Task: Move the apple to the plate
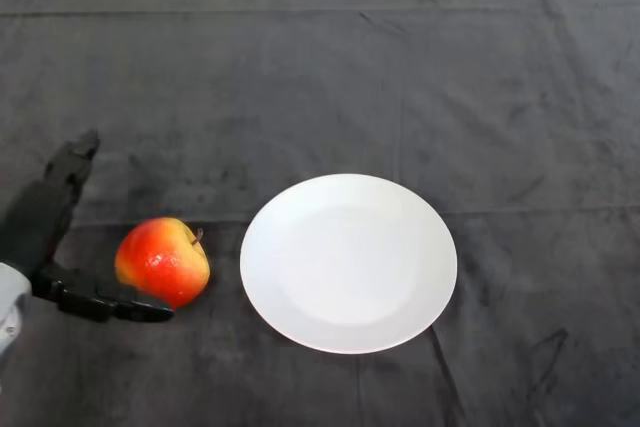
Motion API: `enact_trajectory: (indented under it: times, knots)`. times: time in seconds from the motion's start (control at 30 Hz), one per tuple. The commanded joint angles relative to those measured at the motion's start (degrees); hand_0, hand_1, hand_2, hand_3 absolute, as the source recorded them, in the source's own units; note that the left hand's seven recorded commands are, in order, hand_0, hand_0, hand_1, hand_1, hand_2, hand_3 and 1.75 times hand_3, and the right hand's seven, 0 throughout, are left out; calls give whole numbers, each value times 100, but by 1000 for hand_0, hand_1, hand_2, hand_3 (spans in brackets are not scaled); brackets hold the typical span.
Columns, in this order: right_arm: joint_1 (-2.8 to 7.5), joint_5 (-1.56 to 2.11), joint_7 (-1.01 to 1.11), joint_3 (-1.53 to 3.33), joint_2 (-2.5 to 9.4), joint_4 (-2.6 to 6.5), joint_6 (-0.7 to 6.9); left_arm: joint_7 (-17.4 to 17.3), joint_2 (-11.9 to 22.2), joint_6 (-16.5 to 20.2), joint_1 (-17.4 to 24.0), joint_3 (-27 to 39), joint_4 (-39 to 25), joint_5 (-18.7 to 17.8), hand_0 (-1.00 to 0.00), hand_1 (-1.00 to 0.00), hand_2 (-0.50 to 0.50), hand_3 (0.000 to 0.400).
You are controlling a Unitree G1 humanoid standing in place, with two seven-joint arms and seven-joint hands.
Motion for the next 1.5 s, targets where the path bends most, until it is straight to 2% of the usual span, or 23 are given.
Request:
enact_trajectory:
  times: [0.03,0.33,0.6,0.63,0.67,0.7,0.73,1.2,1.37,1.5]
  knots:
    - [136,-23,-20,-84,-158,-195,42,-89,-31,129,134,-115,-314,109,0,0,0,0]
    - [141,-24,-17,-88,-158,-206,50,-231,-68,29,101,-314,-273,235,0,0,0,0]
    - [145,-25,-16,-91,-157,-214,55,-162,-157,-217,14,-512,1,480,0,0,0,0]
    - [145,-25,-15,-91,-157,-215,56,-145,-172,-252,3,-536,41,511,-192,0,-96,77]
    - [146,-25,-15,-92,-157,-217,57,-131,-186,-286,-14,-558,86,543,-1000,-380,-310,400]
    - [147,-25,-15,-92,-157,-218,57,-122,-194,-310,-36,-571,123,566,-1000,-780,-110,400]
    - [147,-25,-15,-92,-157,-219,58,-114,-199,-332,-59,-580,155,589,-1000,-1000,0,400]
    - [155,-26,-12,-98,-156,-234,65,179,-271,-741,-154,-464,218,822,-1000,-1000,0,400]
    - [158,-27,-12,-100,-156,-240,67,250,-315,-715,-223,-395,78,846,-1000,-1000,0,400]
    - [160,-27,-11,-101,-156,-244,69,301,-373,-557,-277,-342,-202,851,-1000,-1000,0,400]
